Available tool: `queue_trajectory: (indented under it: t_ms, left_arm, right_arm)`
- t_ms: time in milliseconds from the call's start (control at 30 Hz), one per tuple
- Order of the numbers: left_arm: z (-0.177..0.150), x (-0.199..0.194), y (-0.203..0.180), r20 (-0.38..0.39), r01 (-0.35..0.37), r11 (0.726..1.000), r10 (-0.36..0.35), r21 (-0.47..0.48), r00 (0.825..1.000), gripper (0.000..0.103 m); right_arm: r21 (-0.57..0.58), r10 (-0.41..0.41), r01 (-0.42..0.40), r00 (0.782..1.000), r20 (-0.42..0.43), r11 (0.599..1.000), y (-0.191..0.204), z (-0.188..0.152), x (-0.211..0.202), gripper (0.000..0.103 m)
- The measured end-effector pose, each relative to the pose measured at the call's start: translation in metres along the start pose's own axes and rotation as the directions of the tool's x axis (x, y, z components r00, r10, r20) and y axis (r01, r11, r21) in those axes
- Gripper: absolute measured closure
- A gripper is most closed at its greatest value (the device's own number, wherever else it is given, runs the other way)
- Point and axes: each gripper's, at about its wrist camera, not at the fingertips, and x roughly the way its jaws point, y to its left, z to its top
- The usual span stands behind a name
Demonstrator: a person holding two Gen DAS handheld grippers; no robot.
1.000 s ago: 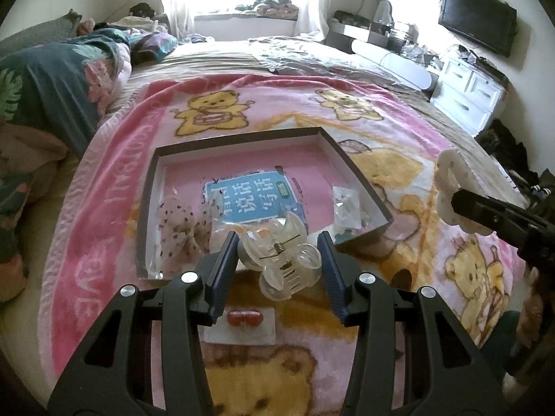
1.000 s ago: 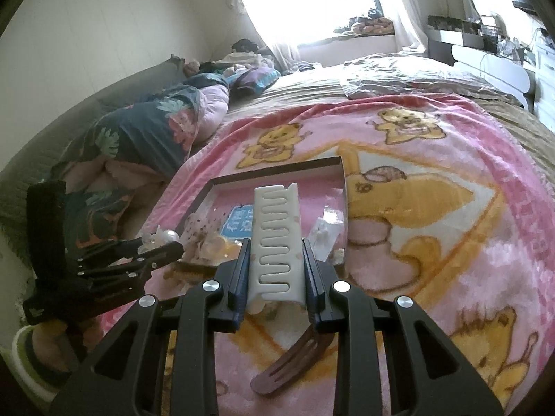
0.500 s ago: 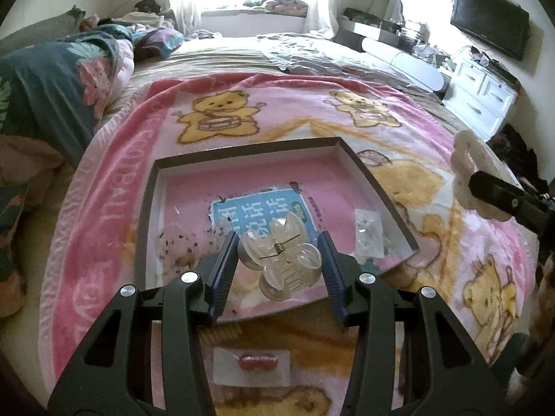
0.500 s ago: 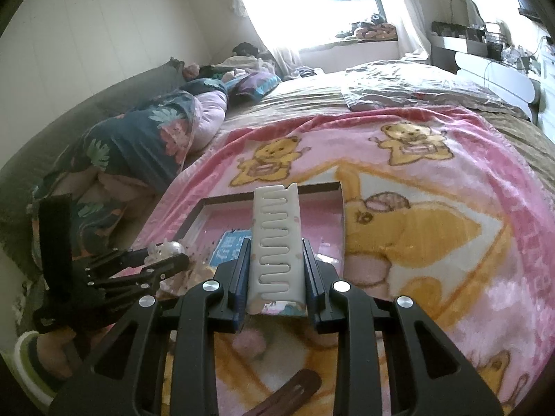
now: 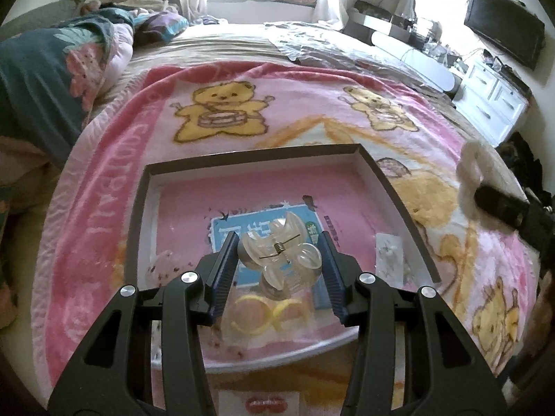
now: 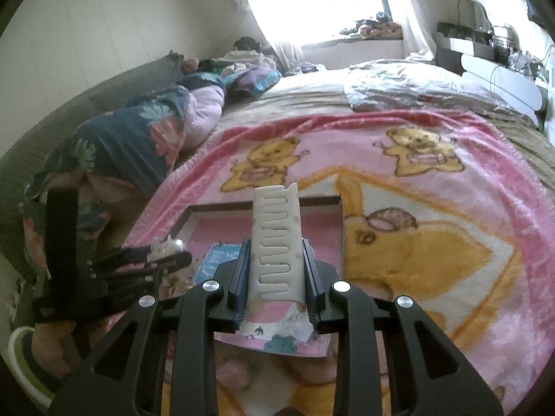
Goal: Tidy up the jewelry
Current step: 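Carry both clips over the tray and open the left tool while the right tool releases its clip, then lift both open tools away from the tray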
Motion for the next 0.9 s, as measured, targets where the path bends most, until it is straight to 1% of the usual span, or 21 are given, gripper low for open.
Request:
queue_trajectory:
  t_ms: [267, 500, 633, 767, 833, 867, 900]
  left_arm:
    - [0.003, 0.035, 0.001, -0.066, 0.000, 1.000, 0.000, -0.005, 0.998, 0.065]
    - [-0.001, 0.049, 0.006, -0.097, -0.008, 1.000, 0.007, -0.006, 0.995, 0.064]
    - [-0.003, 0.043, 0.011, -0.088, -0.008, 1.000, 0.006, -0.018, 0.996, 0.059]
    - [-0.005, 0.028, 0.018, -0.069, -0.010, 0.999, 0.006, -0.045, 0.998, 0.055]
    - [-0.006, 0.018, 0.022, -0.056, -0.018, 0.998, 0.015, -0.056, 0.998, 0.050]
    - [-0.006, 0.015, 0.023, -0.053, -0.021, 0.998, 0.018, -0.059, 0.998, 0.049]
    - [-0.007, 0.009, 0.025, -0.048, -0.023, 0.998, 0.020, -0.064, 0.999, 0.048]
  right_arm:
    - [-0.018, -0.001, -0.001, 0.993, -0.115, 1.000, -0.002, -0.025, 0.043, 0.077]
    - [-0.034, 0.011, -0.016, 0.988, -0.151, 0.999, 0.007, -0.036, 0.056, 0.077]
    - [-0.039, 0.014, -0.021, 0.986, -0.167, 0.999, 0.007, -0.038, 0.060, 0.077]
    - [-0.036, 0.020, -0.028, 0.982, -0.189, 0.999, 0.009, -0.041, 0.065, 0.077]
    - [-0.023, 0.028, -0.034, 0.979, -0.202, 0.999, 0.009, -0.042, 0.068, 0.076]
    - [-0.020, 0.031, -0.036, 0.978, -0.204, 0.999, 0.009, -0.042, 0.069, 0.076]
    - [-0.019, 0.034, -0.038, 0.978, -0.204, 0.999, 0.010, -0.042, 0.068, 0.071]
